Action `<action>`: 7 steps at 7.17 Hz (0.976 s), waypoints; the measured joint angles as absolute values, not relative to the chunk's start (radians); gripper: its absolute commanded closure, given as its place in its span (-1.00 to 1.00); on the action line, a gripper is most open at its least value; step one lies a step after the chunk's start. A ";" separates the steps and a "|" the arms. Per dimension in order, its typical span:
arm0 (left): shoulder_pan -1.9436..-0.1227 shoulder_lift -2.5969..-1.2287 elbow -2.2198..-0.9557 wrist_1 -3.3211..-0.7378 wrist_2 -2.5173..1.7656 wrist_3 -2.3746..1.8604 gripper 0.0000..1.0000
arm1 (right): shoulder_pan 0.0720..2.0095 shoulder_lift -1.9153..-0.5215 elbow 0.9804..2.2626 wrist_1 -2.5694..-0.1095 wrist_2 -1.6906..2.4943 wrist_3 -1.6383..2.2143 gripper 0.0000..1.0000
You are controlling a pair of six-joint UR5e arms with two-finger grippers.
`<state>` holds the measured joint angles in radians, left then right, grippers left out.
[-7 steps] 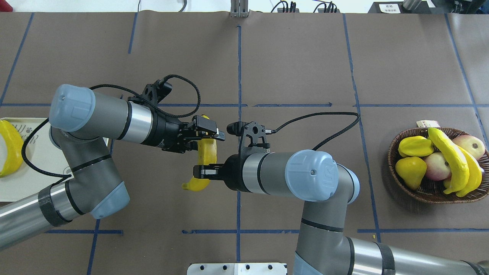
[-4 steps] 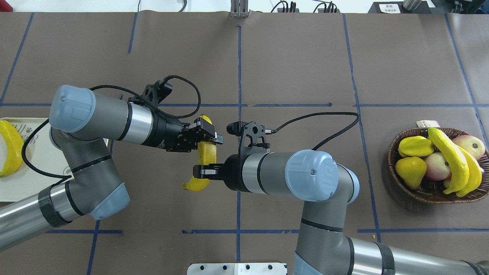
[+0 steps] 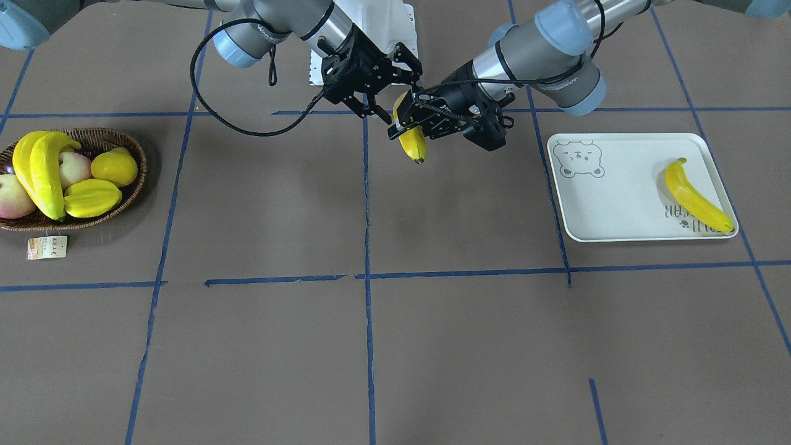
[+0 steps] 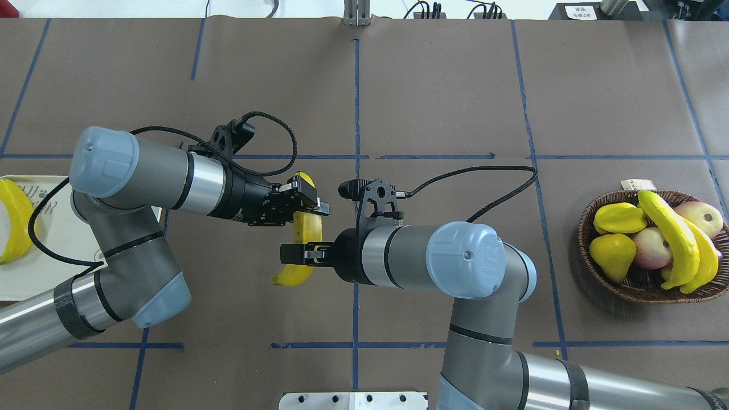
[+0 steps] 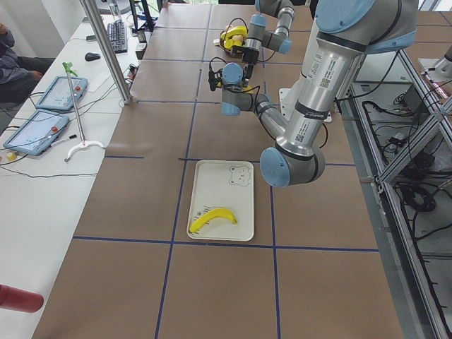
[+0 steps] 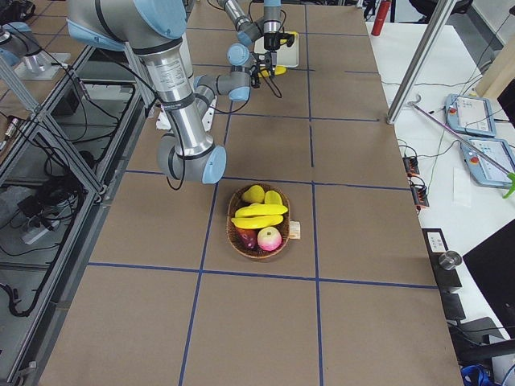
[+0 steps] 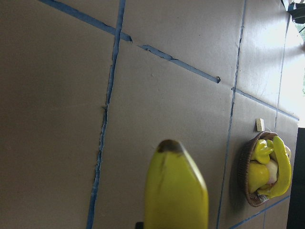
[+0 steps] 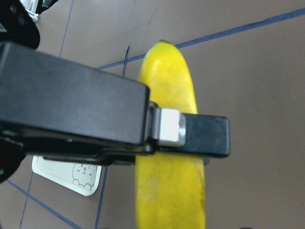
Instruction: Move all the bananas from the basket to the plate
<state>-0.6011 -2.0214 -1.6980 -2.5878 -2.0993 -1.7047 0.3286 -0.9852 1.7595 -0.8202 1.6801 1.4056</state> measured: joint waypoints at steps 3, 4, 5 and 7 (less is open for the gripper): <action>-0.623 -1.994 -1.693 -2.539 -2.095 -1.705 1.00 | 0.378 -1.013 1.812 -0.928 1.765 1.400 -1.00; -0.655 -1.974 -1.694 -2.491 -2.094 -1.704 1.00 | 0.410 -1.040 1.876 -1.019 1.823 1.394 -1.00; -0.700 -1.950 -1.701 -2.429 -2.096 -1.701 1.00 | 0.450 -1.079 1.939 -1.098 1.879 1.382 -1.00; -0.787 -1.837 -1.753 -2.298 -2.100 -1.696 1.00 | 0.524 -1.120 1.990 -1.238 1.960 1.313 -1.00</action>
<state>-0.7868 -1.8369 -1.7526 -2.2984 -2.1001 -1.6962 0.5236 -1.1204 1.9900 -1.2378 1.9596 1.3130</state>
